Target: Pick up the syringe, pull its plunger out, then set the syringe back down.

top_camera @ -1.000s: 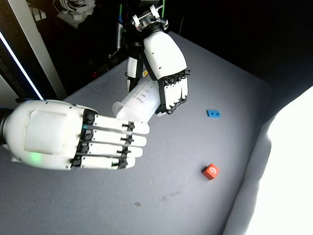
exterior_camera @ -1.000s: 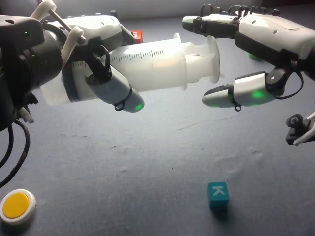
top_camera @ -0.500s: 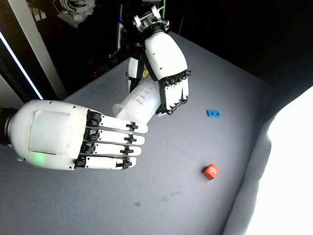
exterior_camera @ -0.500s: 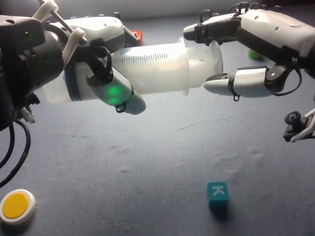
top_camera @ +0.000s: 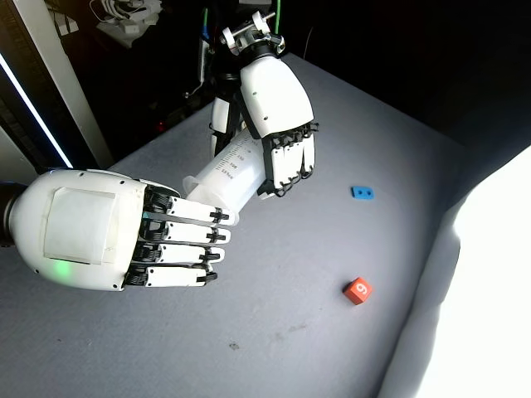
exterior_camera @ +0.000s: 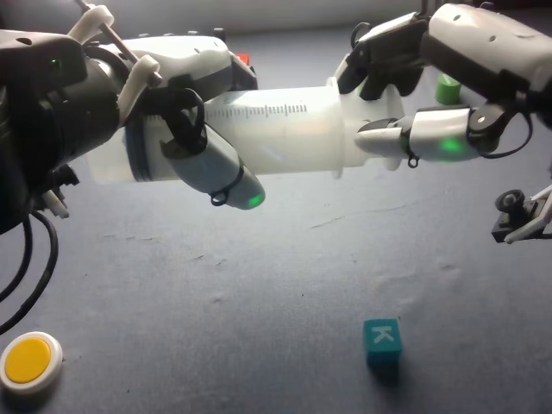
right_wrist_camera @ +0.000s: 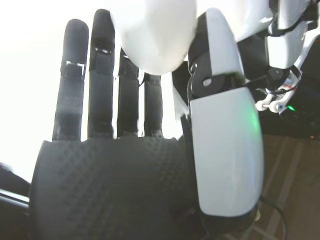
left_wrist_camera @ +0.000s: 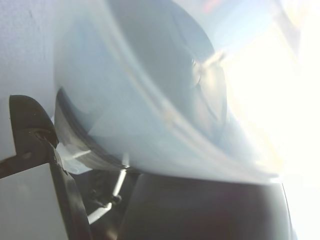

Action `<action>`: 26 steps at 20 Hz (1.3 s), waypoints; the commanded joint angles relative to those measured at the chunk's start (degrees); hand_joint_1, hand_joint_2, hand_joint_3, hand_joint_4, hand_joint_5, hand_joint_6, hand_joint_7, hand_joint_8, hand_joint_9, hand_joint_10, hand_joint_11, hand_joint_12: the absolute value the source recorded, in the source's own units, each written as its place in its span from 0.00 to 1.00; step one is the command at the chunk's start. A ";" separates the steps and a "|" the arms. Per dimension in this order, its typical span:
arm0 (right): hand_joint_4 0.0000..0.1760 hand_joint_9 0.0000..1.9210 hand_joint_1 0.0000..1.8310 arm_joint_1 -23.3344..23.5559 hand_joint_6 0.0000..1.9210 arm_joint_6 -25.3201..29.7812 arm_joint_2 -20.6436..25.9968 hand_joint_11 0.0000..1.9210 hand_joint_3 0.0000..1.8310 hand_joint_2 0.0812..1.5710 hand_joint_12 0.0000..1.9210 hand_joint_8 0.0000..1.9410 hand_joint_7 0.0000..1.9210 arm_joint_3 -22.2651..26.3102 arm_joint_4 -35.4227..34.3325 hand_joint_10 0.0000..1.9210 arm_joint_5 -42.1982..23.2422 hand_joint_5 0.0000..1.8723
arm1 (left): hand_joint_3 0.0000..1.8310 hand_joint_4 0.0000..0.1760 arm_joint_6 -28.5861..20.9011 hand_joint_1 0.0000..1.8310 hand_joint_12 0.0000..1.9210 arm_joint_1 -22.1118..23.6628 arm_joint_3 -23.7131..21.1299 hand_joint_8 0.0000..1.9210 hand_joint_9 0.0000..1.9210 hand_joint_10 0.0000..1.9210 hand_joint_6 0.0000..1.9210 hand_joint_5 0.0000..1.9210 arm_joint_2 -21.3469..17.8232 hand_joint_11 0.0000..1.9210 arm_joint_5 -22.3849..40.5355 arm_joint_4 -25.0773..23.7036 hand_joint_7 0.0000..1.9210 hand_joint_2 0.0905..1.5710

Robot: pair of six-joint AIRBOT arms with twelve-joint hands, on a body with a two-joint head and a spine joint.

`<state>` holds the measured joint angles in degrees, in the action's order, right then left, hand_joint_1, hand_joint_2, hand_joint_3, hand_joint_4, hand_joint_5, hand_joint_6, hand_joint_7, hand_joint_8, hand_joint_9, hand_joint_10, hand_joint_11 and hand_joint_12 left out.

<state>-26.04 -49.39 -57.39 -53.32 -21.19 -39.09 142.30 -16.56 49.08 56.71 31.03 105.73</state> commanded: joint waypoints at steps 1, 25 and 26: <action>0.00 0.49 0.75 -0.54 0.57 -0.62 0.98 0.31 0.00 0.69 0.63 0.38 0.55 0.08 1.03 0.62 -3.08 0.48 | 0.00 0.00 -1.39 0.63 0.80 1.33 0.45 0.76 0.34 0.61 0.64 0.39 -0.59 0.25 2.24 -3.27 0.39 0.78; 0.00 0.46 0.75 -4.14 0.60 0.75 16.37 0.28 0.00 0.70 0.61 0.41 0.55 2.93 1.05 0.63 0.42 0.46 | 0.00 0.00 -0.54 0.63 0.90 2.15 1.03 0.83 0.29 0.74 0.61 0.40 -0.82 0.21 2.39 -2.42 0.36 0.79; 0.00 0.46 0.75 -4.14 0.59 1.06 16.93 0.28 0.00 0.70 0.61 0.41 0.55 3.04 1.05 0.63 0.43 0.46 | 0.00 0.00 -0.52 0.63 0.88 2.15 1.08 0.82 0.29 0.73 0.62 0.40 -0.85 0.23 2.39 -2.42 0.36 0.79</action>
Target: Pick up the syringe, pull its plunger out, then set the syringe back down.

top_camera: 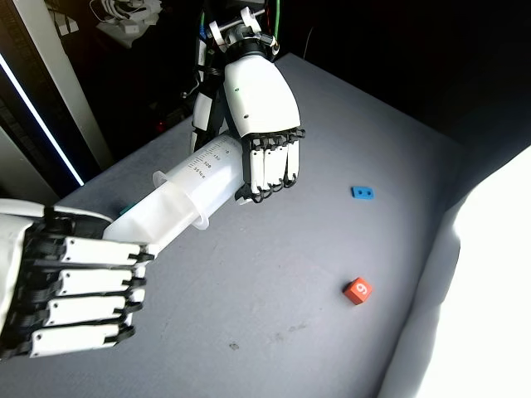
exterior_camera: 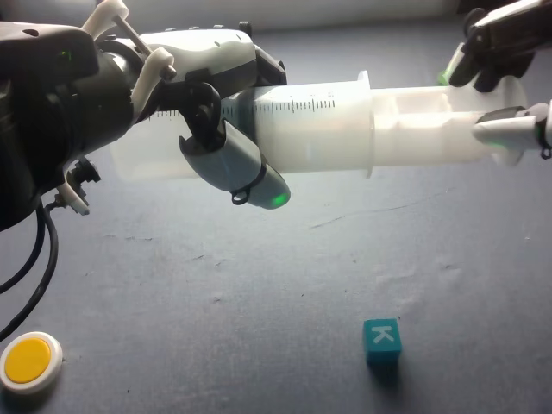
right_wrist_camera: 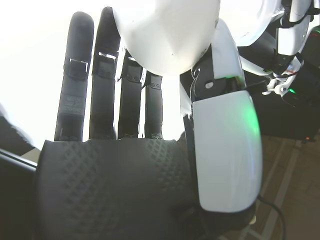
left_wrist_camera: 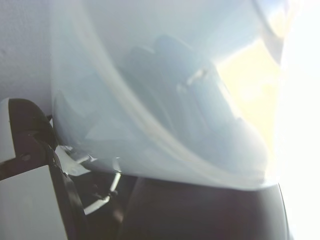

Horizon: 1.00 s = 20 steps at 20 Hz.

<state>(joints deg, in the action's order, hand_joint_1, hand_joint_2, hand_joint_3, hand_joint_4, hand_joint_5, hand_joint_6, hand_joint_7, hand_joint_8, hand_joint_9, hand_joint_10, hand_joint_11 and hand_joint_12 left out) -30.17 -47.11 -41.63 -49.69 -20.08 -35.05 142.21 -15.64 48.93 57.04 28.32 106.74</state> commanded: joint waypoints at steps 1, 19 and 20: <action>0.00 0.46 0.75 -0.01 0.59 -0.96 1.62 0.28 0.00 0.69 0.60 0.41 0.55 -0.51 -0.06 0.63 -3.61 0.47 | 0.00 0.00 -0.39 0.63 0.84 1.22 1.27 0.80 0.31 0.70 0.62 0.40 -1.20 0.23 5.10 -3.42 0.37 0.78; 0.00 0.46 0.75 -0.11 0.58 -0.74 3.57 0.28 0.00 0.69 0.61 0.40 0.56 1.01 0.42 0.62 -2.85 0.48 | 0.00 0.00 -0.20 0.64 0.88 1.23 1.49 0.82 0.29 0.72 0.60 0.41 -1.43 0.21 4.96 -2.96 0.36 0.78; 0.00 0.46 0.75 -0.11 0.58 -0.74 3.53 0.28 0.00 0.69 0.61 0.40 0.56 1.01 0.43 0.62 -2.91 0.48 | 0.00 0.00 -0.20 0.64 0.88 1.25 1.49 0.83 0.29 0.74 0.58 0.42 -1.43 0.22 4.96 -2.96 0.36 0.78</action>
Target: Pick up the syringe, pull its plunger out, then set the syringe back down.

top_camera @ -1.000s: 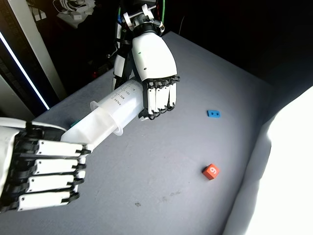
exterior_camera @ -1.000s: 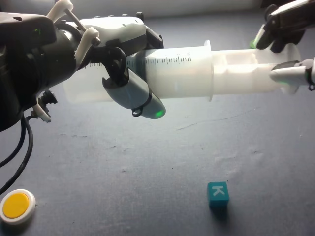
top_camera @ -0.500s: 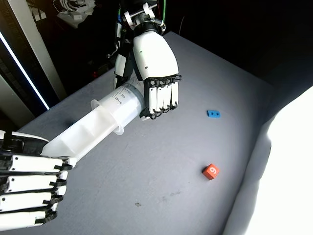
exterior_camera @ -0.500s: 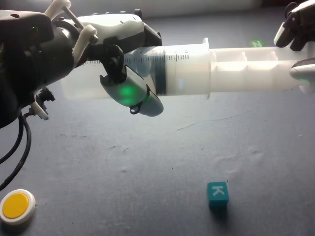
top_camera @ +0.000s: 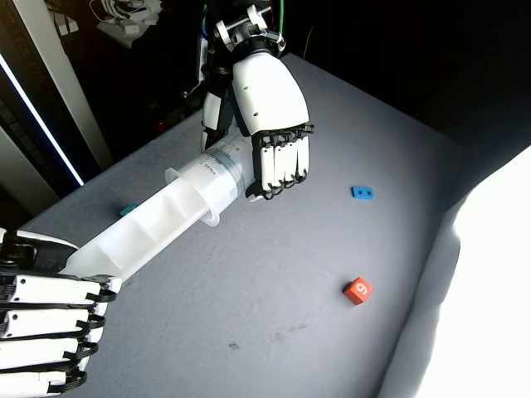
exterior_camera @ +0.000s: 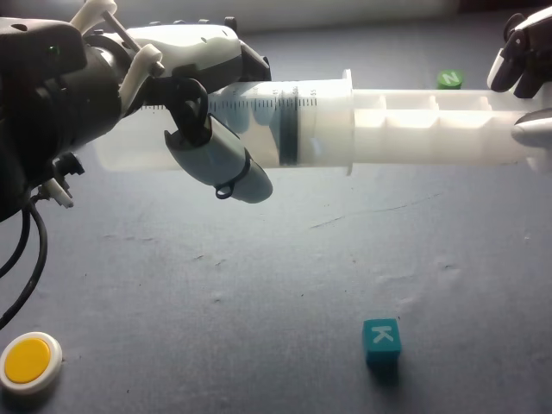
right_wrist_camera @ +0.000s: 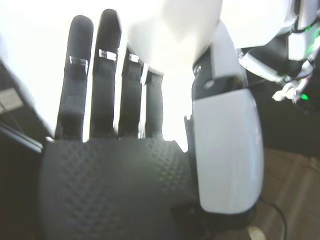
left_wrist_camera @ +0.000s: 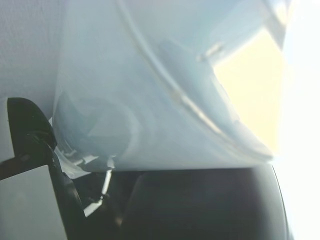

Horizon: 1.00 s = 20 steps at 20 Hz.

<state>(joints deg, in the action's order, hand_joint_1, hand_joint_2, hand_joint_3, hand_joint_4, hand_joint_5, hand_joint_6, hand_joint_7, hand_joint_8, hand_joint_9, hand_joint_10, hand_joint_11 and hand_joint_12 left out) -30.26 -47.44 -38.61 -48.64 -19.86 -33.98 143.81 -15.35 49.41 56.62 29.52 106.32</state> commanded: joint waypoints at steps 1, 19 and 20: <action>0.00 0.46 0.75 -0.02 0.59 -0.40 0.47 0.28 0.00 0.69 0.61 0.41 0.55 -0.04 0.22 0.63 -4.01 0.47 | 0.00 0.00 -1.80 0.65 0.88 0.97 1.01 0.84 0.29 0.76 0.57 0.42 -1.01 0.22 3.76 -2.55 0.36 0.78; 0.00 0.18 0.46 -0.03 0.00 -0.37 0.29 0.00 0.00 0.66 0.44 0.00 0.18 -0.04 0.28 0.00 -4.03 0.14 | 0.00 0.00 -1.81 0.63 0.82 0.90 2.22 0.80 0.31 0.67 0.61 0.41 -1.22 0.24 3.62 -2.24 0.37 0.78; 0.00 0.17 0.45 -0.03 0.00 -0.37 0.27 0.00 0.00 0.67 0.41 0.00 0.17 -0.04 0.28 0.00 -4.03 0.13 | 0.00 0.00 -1.81 0.63 0.83 0.51 2.74 0.81 0.31 0.69 0.61 0.41 -1.42 0.24 3.14 -2.39 0.37 0.78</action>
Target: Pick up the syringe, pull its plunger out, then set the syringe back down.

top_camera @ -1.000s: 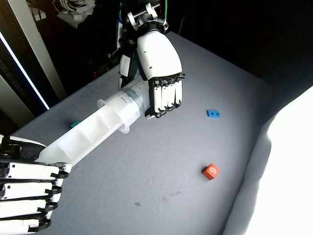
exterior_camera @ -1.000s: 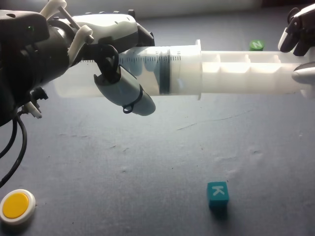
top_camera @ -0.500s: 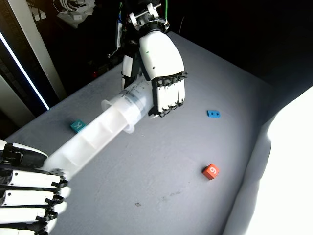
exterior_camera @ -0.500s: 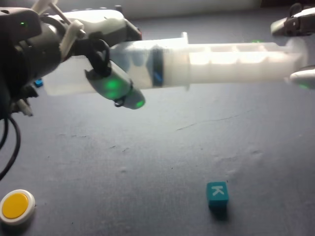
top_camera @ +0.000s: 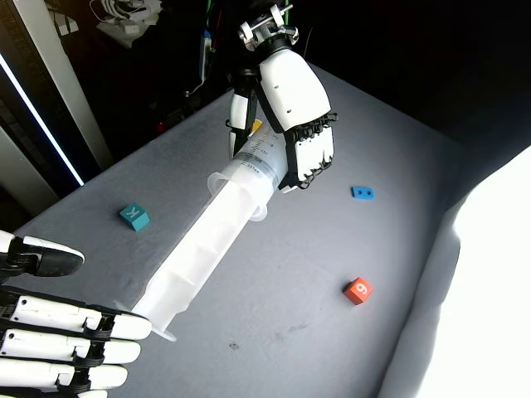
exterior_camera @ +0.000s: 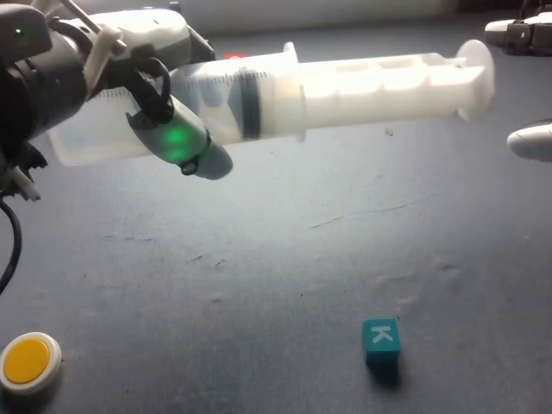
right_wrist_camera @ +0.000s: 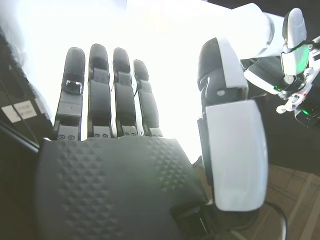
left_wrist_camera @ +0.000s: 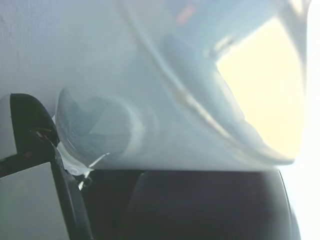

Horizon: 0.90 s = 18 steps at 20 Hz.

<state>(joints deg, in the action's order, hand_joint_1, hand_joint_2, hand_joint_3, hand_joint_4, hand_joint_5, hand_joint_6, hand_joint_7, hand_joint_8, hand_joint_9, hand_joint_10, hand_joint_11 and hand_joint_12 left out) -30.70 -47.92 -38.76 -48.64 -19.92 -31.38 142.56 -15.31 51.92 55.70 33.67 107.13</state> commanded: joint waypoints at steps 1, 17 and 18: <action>0.00 0.16 0.45 0.41 0.00 0.11 0.42 0.00 0.00 0.67 0.40 0.00 0.17 -0.04 0.35 0.00 -6.63 0.13 | 0.00 0.00 -0.56 0.63 0.85 0.31 0.41 0.83 0.29 0.72 0.62 0.40 -0.58 0.22 -1.21 -3.24 0.36 0.79; 0.00 0.10 0.45 0.12 0.00 0.11 0.18 0.00 0.00 0.66 0.30 0.00 0.09 -0.04 0.47 0.00 -6.72 0.07 | 0.00 0.00 -33.32 0.64 0.82 -17.15 0.64 0.81 0.32 0.67 0.60 0.40 -3.46 0.23 -2.63 -31.87 0.38 0.78; 0.00 0.11 0.46 0.10 0.00 0.11 0.15 0.00 0.00 0.65 0.32 0.00 0.10 -0.04 0.51 0.00 -6.73 0.08 | 0.00 0.00 -35.18 0.64 0.81 -18.28 0.41 0.79 0.32 0.65 0.61 0.41 -3.46 0.24 -1.91 -33.02 0.38 0.78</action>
<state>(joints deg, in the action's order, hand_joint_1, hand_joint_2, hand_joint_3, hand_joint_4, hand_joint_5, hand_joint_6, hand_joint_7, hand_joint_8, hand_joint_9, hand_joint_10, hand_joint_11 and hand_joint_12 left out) -31.00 -47.97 -38.83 -48.66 -19.88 -31.38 107.92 -34.50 52.18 52.58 28.42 76.44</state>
